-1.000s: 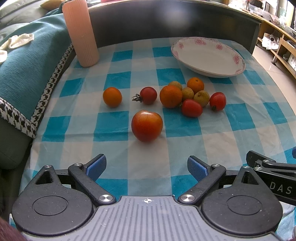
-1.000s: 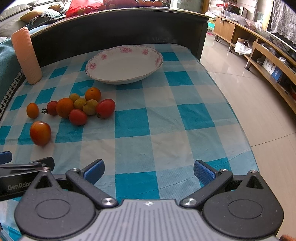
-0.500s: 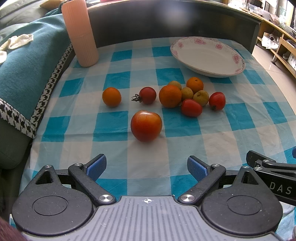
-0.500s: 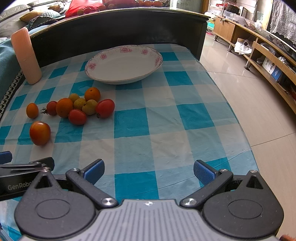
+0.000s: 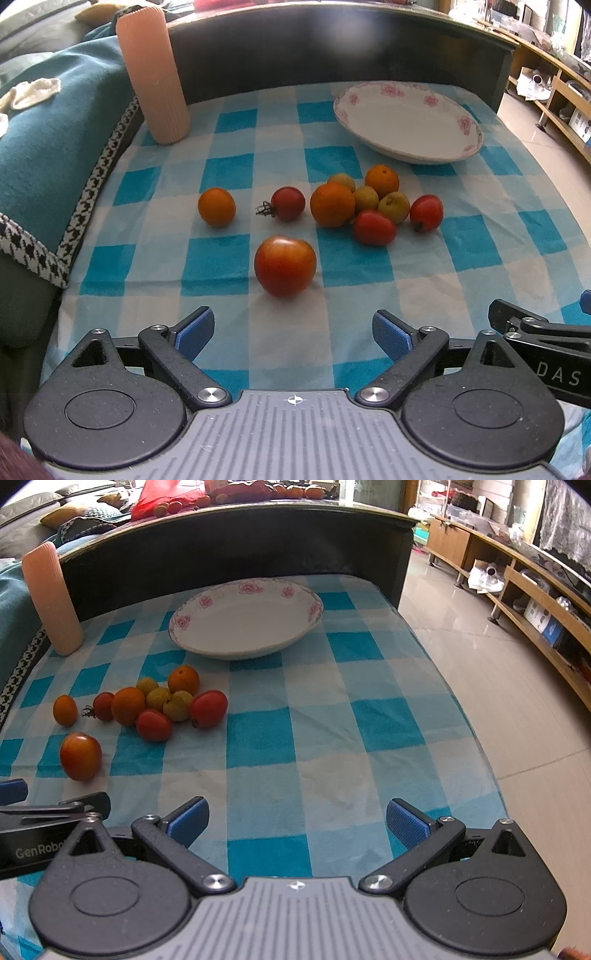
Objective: Organize fruits
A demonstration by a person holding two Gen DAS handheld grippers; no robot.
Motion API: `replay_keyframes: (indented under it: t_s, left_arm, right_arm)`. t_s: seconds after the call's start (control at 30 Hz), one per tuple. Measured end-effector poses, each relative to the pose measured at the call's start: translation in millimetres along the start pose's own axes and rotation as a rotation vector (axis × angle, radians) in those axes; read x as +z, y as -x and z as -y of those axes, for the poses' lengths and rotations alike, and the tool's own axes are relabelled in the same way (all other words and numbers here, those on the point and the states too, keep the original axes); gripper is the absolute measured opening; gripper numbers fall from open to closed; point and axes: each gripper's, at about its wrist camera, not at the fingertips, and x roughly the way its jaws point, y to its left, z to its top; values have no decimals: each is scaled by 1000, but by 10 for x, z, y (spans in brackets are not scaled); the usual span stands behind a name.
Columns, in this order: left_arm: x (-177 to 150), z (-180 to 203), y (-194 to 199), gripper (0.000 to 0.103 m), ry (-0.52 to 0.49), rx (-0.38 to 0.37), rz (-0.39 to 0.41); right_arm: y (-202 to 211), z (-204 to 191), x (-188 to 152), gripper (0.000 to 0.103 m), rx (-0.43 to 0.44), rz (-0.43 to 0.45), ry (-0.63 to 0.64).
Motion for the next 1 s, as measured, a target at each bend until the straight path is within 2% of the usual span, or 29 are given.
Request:
replay_keyframes:
  t_s: [0.17,0.33,0.47,0.57,0.73,0.9,1.0]
  left_arm:
    - [80,-41,-60,96,-7,-49,19]
    - [134,-95,-152,90,8,-122,25]
    - [185,-62,-241,87,-30,-125,24]
    - [235,-49,-287,84,-74,-112,37]
    - [255,-77,-379,84,-89,-140,29]
    - [219,-71,-478,82,-89,-148,14]
    - [228,-70,-482,82,-81,-151,17]
  right_arm:
    - [-54,-7,192,103,33,11,85]
    - [-186,-38,385,103,85,16,189]
    - [-310,-150,498,103,107,45,314]
    - [-417,-211,563,94,151,43,356]
    - [-614,-272,655,78,226,1,351]
    - [-702,-341,714,75,265,6,364]
    - [-757,-390,744,69,289,-1,371]
